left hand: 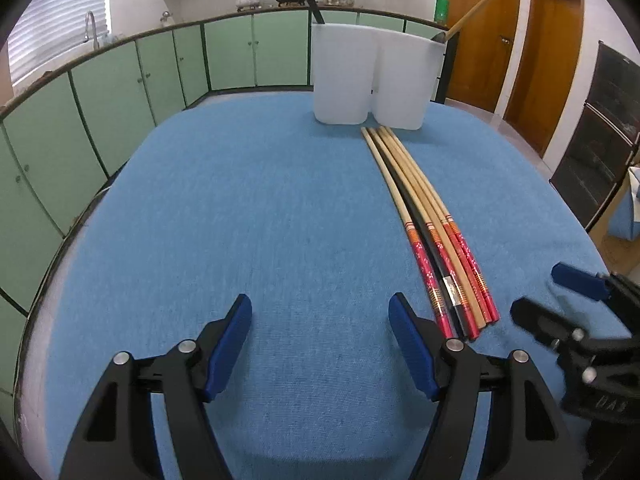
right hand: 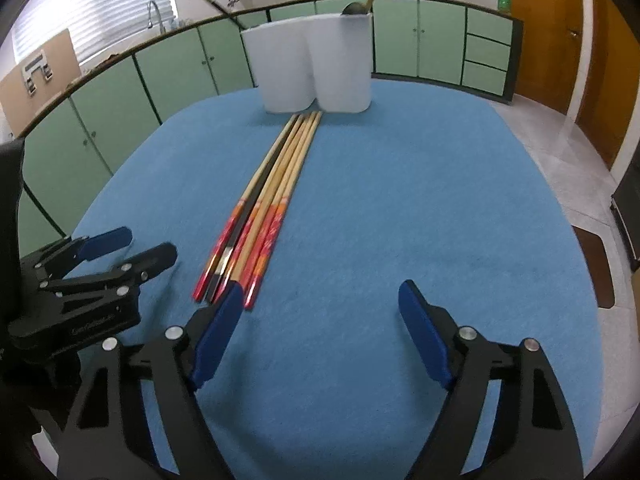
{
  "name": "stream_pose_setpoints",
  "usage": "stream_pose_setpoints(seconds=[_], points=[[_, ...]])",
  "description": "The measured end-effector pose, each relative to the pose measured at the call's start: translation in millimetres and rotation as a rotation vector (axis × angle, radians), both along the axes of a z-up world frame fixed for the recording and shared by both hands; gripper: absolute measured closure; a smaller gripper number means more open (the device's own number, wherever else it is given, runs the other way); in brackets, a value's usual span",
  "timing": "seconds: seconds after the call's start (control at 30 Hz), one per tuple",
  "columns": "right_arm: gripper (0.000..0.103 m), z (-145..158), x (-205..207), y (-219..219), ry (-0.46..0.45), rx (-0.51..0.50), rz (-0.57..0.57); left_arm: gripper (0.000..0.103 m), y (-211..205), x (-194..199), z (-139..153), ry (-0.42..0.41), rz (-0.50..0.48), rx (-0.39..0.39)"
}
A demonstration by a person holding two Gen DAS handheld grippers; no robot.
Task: Organize utensils
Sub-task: 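Move both open tools back down toward the remaining chopsticks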
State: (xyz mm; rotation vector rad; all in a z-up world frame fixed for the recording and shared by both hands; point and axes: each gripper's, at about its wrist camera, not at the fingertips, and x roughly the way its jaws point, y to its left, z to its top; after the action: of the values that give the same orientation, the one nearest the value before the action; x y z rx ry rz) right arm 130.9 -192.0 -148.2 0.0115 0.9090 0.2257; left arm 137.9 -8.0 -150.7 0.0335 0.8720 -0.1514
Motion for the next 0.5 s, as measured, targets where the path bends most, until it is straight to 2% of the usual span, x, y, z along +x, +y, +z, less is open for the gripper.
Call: stream_pose_setpoints(seconds=[0.37, 0.5], points=[[0.034, -5, 3, 15, 0.012, -0.096, 0.023, 0.033, 0, 2, -3, 0.014, 0.003, 0.005], [0.037, -3, 4, 5, 0.004, -0.124, -0.032, 0.033, -1, 3, -3, 0.013, 0.003, 0.006]])
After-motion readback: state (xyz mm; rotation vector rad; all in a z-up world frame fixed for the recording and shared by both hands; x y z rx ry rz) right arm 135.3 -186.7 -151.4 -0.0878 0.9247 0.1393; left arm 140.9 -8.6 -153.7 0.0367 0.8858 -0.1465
